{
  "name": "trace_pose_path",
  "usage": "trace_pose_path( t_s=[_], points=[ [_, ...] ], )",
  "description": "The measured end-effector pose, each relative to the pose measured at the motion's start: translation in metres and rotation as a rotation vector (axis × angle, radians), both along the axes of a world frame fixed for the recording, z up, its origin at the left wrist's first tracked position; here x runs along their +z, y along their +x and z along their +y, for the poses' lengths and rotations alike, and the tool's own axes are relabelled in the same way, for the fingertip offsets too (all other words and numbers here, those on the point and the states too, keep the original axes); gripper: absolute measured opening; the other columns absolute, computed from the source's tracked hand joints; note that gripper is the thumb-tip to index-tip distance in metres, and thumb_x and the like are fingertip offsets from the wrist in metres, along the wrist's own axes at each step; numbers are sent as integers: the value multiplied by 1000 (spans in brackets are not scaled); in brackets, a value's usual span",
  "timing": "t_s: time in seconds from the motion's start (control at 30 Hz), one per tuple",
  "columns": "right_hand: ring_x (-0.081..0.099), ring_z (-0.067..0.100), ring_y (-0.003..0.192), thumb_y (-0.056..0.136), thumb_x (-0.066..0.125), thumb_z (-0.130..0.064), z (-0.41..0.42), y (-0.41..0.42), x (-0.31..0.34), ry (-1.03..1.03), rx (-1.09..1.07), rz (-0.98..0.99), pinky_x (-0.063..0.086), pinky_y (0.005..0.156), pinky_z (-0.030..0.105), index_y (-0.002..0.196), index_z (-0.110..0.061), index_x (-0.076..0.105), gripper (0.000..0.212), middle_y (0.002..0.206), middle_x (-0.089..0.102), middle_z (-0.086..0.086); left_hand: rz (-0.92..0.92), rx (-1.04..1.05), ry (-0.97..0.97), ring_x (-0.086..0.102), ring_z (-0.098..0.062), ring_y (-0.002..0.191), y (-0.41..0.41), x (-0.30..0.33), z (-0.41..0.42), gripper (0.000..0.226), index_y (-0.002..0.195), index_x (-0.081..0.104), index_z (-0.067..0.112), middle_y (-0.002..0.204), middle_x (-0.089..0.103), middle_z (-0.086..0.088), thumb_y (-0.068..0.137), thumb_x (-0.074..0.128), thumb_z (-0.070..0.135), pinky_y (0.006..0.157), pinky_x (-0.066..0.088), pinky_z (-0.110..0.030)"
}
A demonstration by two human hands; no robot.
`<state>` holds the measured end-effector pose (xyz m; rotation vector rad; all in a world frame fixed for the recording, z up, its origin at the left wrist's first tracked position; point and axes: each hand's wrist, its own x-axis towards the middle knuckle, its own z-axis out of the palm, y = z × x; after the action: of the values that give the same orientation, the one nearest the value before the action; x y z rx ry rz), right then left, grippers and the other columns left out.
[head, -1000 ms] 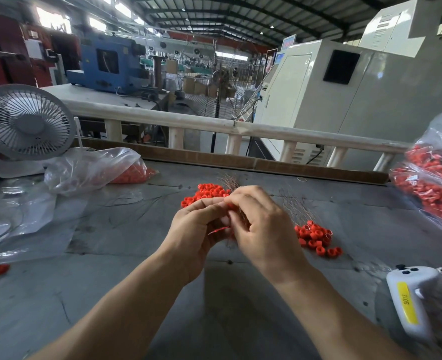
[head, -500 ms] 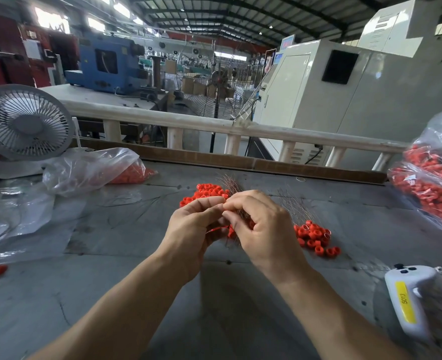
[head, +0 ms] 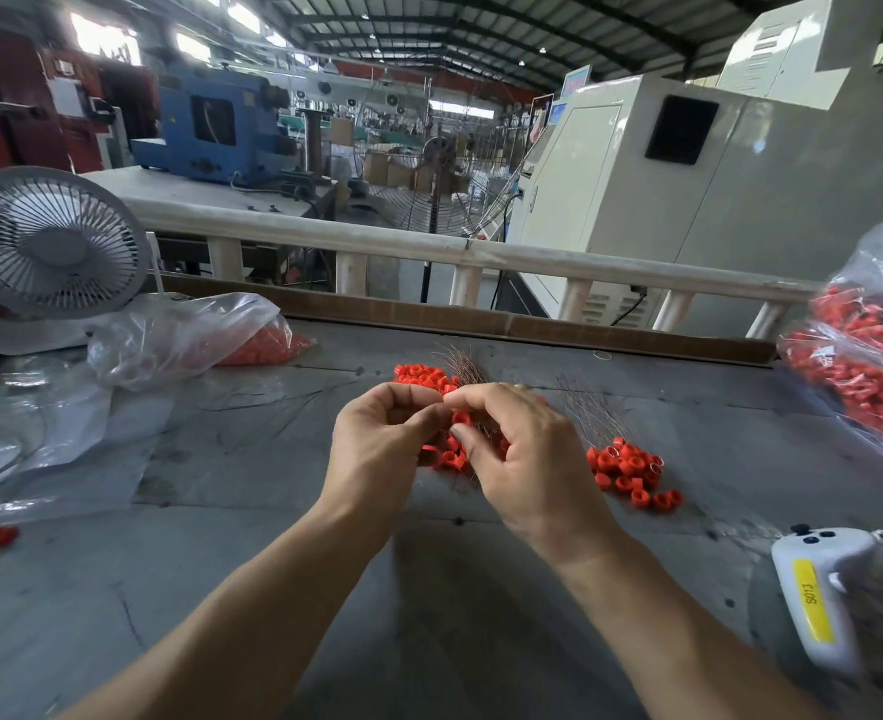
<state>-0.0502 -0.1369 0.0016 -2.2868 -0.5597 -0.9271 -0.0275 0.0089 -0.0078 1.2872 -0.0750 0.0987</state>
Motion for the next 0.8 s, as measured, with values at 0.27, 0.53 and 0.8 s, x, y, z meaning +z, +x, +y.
trace_pose_path(
  t_s=[0.27, 0.53, 0.8],
  points=[
    [67, 12, 97, 89, 76, -5, 0, 1, 1, 29, -41, 40, 56, 89, 33, 111, -17, 74, 25, 104, 73, -6, -154, 96, 228, 70, -21, 74, 0, 0, -2, 14, 88, 73, 22, 80, 75, -6, 92, 74, 9, 75, 62, -46],
    [72, 19, 75, 92, 69, -24, -71, 16, 10, 74, -712, 237, 52, 66, 28, 86, -22, 70, 6, 77, 73, -5, -145, 177, 690, 64, 2, 77, -2, -7, -3, 13, 86, 71, 35, 81, 69, 19, 93, 67, 26, 65, 44, -15],
    [65, 32, 103, 86, 74, -28, -102, 15, 15, -99, -952, 567, 47, 91, 38, 90, -26, 74, 4, 97, 75, 3, -229, 243, 1120, 55, -14, 109, -3, -10, 2, 13, 107, 67, 36, 110, 59, 15, 95, 61, 32, 94, 40, -33]
  ],
)
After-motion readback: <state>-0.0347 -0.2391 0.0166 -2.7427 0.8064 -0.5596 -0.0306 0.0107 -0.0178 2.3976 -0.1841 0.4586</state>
